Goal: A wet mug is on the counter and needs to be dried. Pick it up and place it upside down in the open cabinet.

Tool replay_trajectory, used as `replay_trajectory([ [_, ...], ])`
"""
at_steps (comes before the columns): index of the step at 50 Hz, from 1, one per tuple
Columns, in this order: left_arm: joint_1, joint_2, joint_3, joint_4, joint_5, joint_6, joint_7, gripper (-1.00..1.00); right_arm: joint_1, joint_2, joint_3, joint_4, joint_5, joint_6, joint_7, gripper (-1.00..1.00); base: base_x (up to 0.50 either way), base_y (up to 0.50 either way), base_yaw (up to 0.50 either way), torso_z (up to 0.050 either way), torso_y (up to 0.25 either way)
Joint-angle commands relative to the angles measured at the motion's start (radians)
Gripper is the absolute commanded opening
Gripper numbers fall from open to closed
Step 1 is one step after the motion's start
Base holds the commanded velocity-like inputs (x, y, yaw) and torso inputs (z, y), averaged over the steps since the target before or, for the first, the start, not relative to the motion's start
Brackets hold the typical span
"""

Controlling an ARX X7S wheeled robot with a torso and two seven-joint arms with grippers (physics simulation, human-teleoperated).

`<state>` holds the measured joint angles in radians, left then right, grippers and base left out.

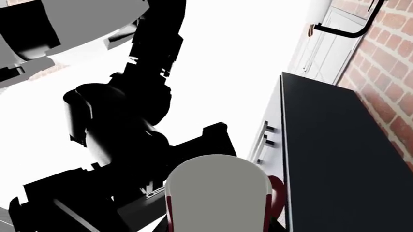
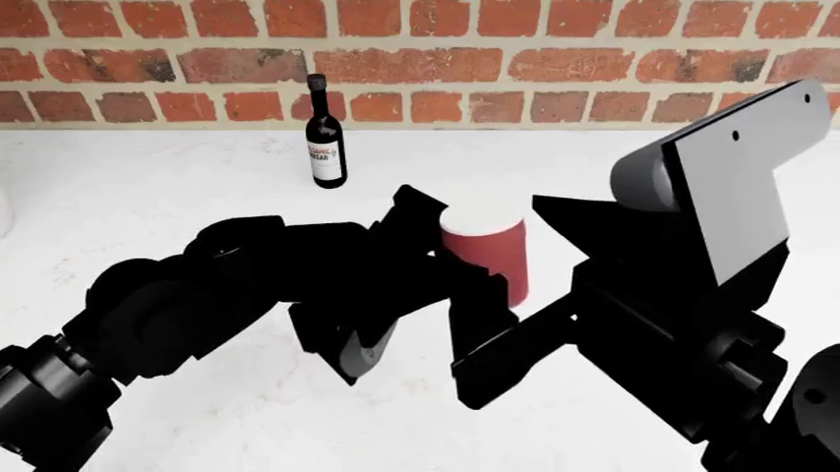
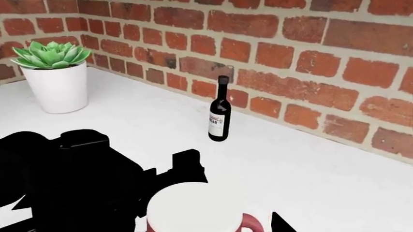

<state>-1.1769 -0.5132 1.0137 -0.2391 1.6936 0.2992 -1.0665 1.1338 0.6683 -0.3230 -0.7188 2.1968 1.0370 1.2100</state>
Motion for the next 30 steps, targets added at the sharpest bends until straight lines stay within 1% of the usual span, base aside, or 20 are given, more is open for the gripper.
replay_trajectory([
  [1, 0.001, -0.002, -0.006, 0.01, -0.015, 0.009, 0.0, -1.0, -0.002, 0.005, -0.002, 0.009, -0.016, 0.005, -0.014, 1.0, 0.0, 0.0, 0.0, 0.0, 0.0],
  [30, -0.011, -0.012, -0.009, 0.042, -0.037, 0.018, 0.009, -1.0, -0.01, 0.004, -0.025, 0.01, -0.025, -0.003, -0.026, 1.0, 0.0, 0.0, 0.0, 0.0, 0.001],
])
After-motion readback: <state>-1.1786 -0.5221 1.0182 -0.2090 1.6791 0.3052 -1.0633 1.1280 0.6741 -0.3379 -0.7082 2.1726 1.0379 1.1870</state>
